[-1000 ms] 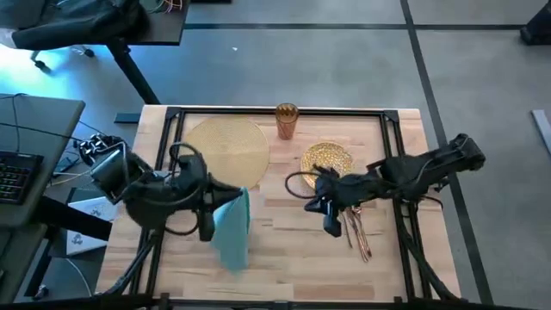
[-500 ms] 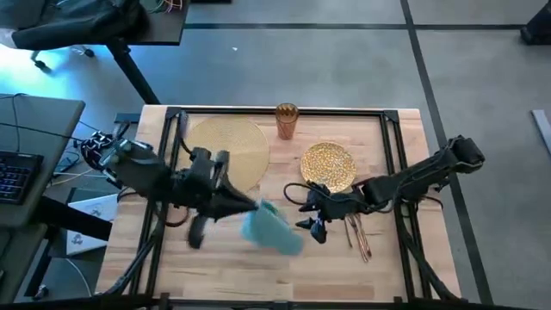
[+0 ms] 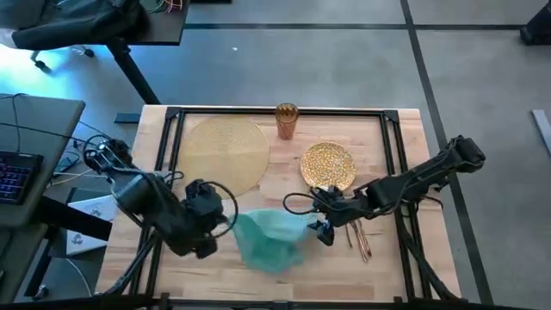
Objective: Set table place
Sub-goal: Fold the blue table napkin
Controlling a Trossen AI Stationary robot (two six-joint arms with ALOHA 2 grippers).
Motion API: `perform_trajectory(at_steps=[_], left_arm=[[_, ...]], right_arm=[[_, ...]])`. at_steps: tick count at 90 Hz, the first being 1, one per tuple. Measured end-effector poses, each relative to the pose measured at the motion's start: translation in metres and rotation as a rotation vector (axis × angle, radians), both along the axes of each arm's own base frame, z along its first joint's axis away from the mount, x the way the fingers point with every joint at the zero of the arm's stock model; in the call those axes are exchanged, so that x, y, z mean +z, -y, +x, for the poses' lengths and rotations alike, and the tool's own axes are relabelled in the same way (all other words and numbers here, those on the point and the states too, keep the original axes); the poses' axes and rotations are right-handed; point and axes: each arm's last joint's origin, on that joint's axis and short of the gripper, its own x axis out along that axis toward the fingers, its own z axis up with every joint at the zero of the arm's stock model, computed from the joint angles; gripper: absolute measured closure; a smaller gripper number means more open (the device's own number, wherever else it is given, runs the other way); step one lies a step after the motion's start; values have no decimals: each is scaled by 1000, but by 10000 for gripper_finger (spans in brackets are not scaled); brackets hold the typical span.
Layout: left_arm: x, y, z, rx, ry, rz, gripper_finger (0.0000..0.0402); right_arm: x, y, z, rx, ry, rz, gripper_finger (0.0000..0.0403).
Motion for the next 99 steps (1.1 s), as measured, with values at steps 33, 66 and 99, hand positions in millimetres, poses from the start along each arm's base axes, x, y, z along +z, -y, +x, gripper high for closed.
perform_trajectory(at_steps=[33, 66, 99], left_arm=[[-26, -6, 1, 128, -101, 14, 402], [-25, -10, 4, 161, -93, 0, 402], [30, 2, -6, 81, 94, -230, 402]], right_arm=[[-12, -37, -3, 558, 84, -80, 151], [-98, -68, 15, 317, -150, -92, 164], [-45, -43, 30, 500, -10, 346, 399]])
